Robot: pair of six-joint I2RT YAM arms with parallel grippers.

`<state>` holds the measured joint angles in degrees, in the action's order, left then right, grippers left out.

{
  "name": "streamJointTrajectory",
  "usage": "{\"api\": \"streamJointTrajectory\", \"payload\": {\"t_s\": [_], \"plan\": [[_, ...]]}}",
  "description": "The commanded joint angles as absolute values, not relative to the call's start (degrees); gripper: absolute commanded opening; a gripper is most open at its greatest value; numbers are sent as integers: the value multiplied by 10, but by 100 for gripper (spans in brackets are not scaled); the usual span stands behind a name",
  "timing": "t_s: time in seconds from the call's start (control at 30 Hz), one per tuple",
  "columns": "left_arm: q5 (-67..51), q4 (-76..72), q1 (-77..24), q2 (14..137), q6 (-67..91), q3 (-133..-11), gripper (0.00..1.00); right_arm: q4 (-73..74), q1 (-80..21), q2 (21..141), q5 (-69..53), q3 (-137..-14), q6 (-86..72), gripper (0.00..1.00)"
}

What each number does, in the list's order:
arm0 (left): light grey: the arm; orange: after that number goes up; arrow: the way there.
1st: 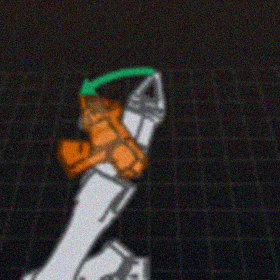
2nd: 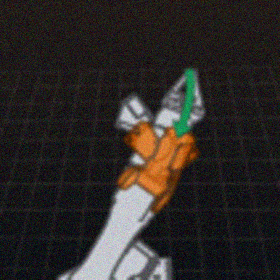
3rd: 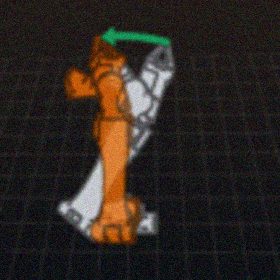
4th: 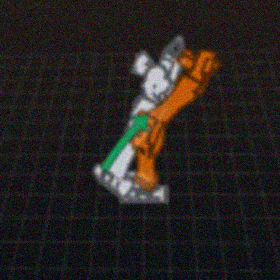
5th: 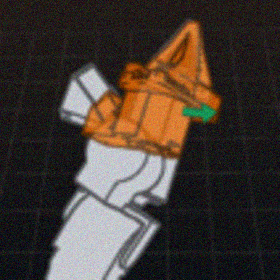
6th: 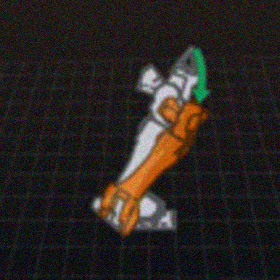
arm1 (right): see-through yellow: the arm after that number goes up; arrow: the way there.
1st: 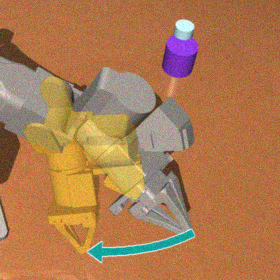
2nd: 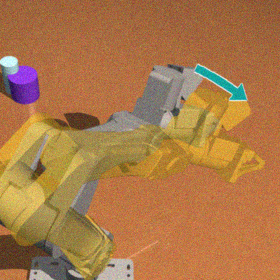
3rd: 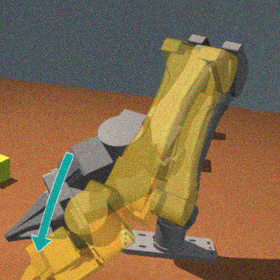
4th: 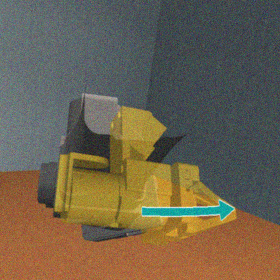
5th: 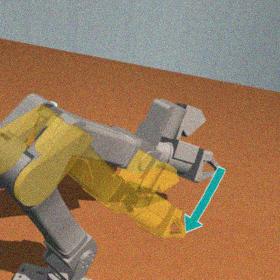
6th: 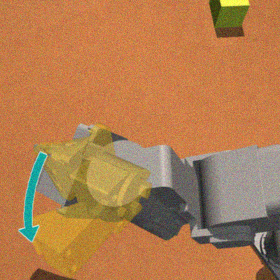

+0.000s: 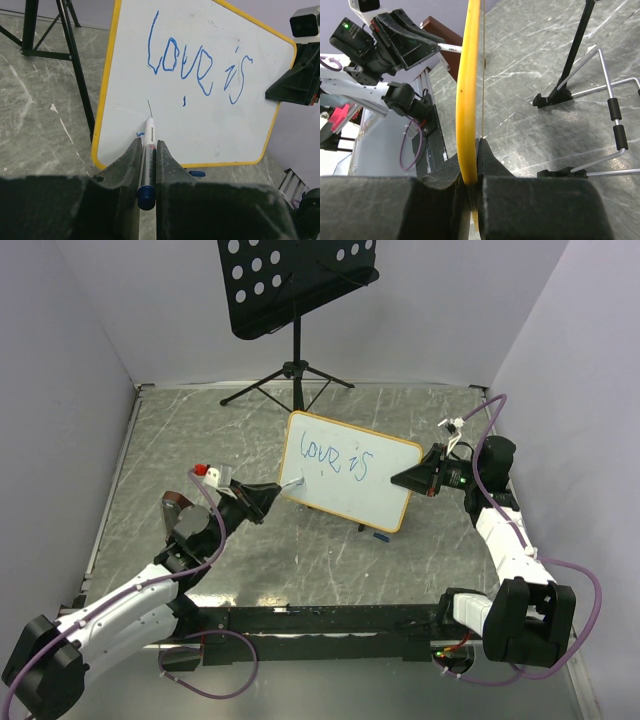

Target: Write a sentence on the whiteboard

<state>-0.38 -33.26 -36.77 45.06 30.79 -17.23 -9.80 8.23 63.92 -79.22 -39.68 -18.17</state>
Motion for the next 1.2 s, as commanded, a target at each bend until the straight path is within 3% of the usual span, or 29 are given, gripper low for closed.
{"api": "streamJointTrajectory", "payload": {"t_s": [0.0, 0.57, 1.17], "plan": [[29, -350, -366, 442, 300, -196, 1, -135, 80, 629, -824, -410, -180, 0], [52, -263, -363, 425, 302, -190, 1, -138, 80, 628, -824, -409, -183, 0], [-15, -279, -362, 453, 329, -191, 1, -142, 80, 625, -825, -409, -186, 0]]}}
